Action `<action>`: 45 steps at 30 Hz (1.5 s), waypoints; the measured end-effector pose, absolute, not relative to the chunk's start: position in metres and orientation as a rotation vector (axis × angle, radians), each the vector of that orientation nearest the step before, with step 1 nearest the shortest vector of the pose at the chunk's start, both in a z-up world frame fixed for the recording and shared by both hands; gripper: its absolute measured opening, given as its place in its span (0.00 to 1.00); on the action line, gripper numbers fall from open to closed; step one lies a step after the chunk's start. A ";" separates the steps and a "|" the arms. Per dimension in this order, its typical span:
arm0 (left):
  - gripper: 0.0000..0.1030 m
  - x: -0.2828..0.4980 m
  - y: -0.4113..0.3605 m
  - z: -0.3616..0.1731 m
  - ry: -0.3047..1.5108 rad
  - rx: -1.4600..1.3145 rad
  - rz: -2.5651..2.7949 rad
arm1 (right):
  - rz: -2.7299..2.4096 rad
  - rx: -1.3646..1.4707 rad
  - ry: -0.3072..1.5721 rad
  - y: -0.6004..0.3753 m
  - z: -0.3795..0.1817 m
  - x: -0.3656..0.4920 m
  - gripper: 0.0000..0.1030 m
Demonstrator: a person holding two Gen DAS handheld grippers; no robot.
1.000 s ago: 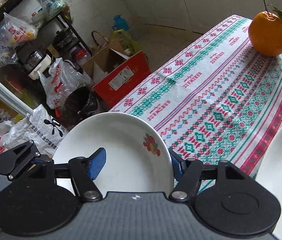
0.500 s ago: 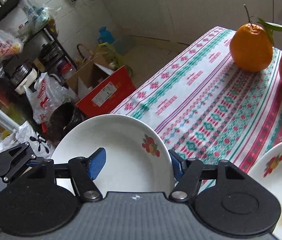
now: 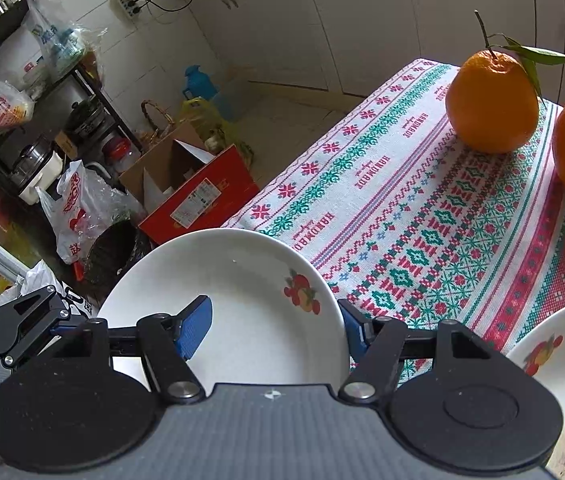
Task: Organize plates and bowls
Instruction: 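Lift the held plate with the right gripper and carry it across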
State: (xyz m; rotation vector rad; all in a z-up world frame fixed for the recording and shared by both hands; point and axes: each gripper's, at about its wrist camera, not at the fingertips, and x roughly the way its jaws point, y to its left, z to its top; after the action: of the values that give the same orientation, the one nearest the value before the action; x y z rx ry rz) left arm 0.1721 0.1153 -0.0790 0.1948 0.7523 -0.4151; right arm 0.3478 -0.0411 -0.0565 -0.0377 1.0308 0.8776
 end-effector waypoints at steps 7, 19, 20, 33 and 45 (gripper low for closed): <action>0.97 0.173 0.114 -0.079 0.758 0.191 -0.422 | 0.866 -0.059 1.022 -0.042 -0.057 0.347 0.71; 0.96 0.177 0.110 -0.078 0.764 0.175 -0.441 | 0.845 -0.076 1.010 -0.045 -0.056 0.346 0.77; 0.96 0.176 0.110 -0.078 0.763 0.175 -0.443 | 0.846 -0.069 1.013 -0.045 -0.056 0.347 0.79; 0.99 0.135 0.107 -0.052 0.671 0.198 -0.400 | 0.827 -0.112 0.916 -0.057 -0.013 0.306 1.00; 1.00 0.086 0.083 -0.035 0.618 0.167 -0.400 | 0.660 -0.168 0.734 -0.121 0.042 0.194 1.00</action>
State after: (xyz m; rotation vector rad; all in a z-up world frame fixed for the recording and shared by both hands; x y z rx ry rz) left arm 0.0861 0.0828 -0.0350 0.1666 0.6181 -0.4001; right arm 0.1945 -0.1210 0.0423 -0.1684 0.7341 0.6599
